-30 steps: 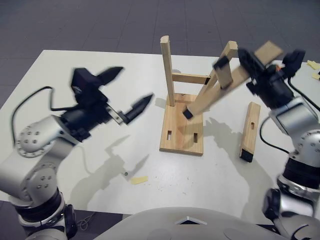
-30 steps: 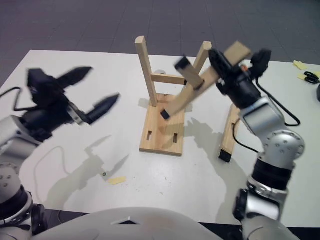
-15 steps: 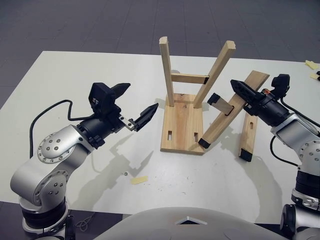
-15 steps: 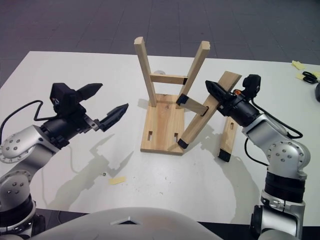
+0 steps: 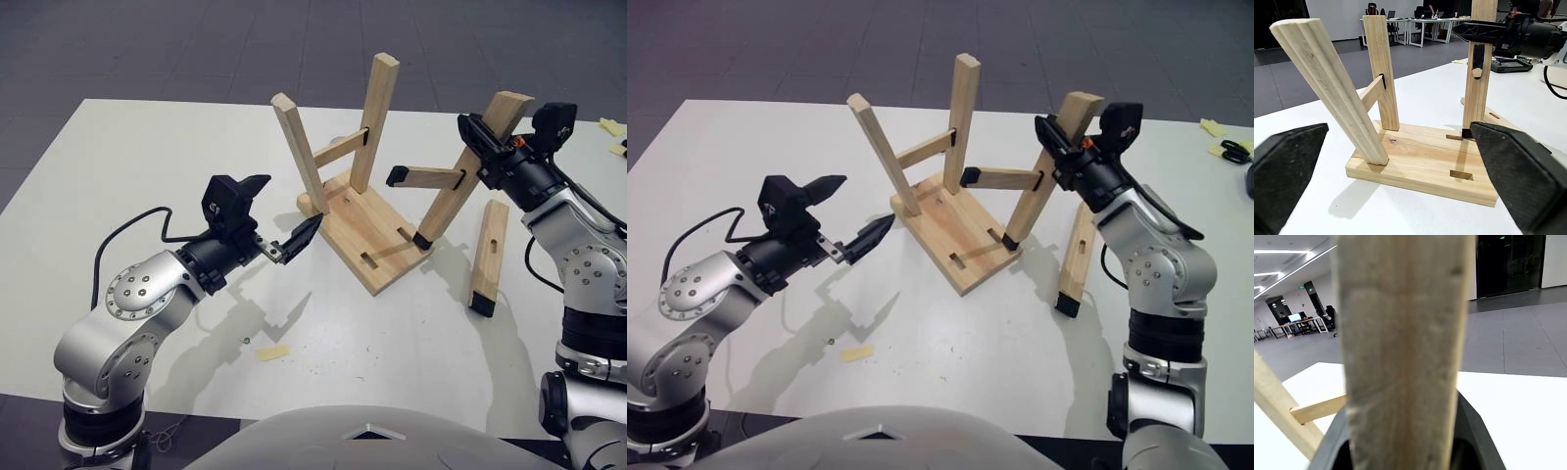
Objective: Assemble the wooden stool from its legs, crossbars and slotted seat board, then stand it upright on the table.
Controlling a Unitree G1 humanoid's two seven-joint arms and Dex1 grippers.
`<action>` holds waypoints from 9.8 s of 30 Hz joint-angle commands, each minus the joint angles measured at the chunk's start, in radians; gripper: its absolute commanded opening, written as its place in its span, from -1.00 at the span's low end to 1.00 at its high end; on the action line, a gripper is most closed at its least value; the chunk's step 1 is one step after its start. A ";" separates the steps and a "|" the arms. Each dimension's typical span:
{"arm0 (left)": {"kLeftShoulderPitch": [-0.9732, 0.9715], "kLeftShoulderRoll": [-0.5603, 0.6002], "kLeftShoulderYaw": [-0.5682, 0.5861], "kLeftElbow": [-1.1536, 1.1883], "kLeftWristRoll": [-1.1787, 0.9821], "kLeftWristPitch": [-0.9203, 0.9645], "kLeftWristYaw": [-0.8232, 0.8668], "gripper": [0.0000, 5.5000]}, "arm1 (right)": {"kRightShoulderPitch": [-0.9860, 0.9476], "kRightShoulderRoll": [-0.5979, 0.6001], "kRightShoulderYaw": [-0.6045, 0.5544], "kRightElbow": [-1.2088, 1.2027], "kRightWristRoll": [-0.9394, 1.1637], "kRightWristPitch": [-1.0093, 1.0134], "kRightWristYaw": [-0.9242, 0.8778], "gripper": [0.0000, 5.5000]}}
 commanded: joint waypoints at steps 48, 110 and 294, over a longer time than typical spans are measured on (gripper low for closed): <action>-0.041 -0.010 -0.093 0.083 0.048 -0.055 -0.067 0.96 | 0.092 -0.040 0.034 0.152 -0.149 -0.089 0.466 -0.63; -0.003 -0.044 -0.152 0.082 0.072 -0.078 -0.052 0.96 | 0.040 -0.029 -0.172 0.118 -0.040 0.055 0.340 -0.63; -0.555 -0.032 0.070 0.387 -1.047 -0.082 0.409 0.61 | 0.173 0.110 0.408 -0.489 -0.813 -0.441 0.115 -0.23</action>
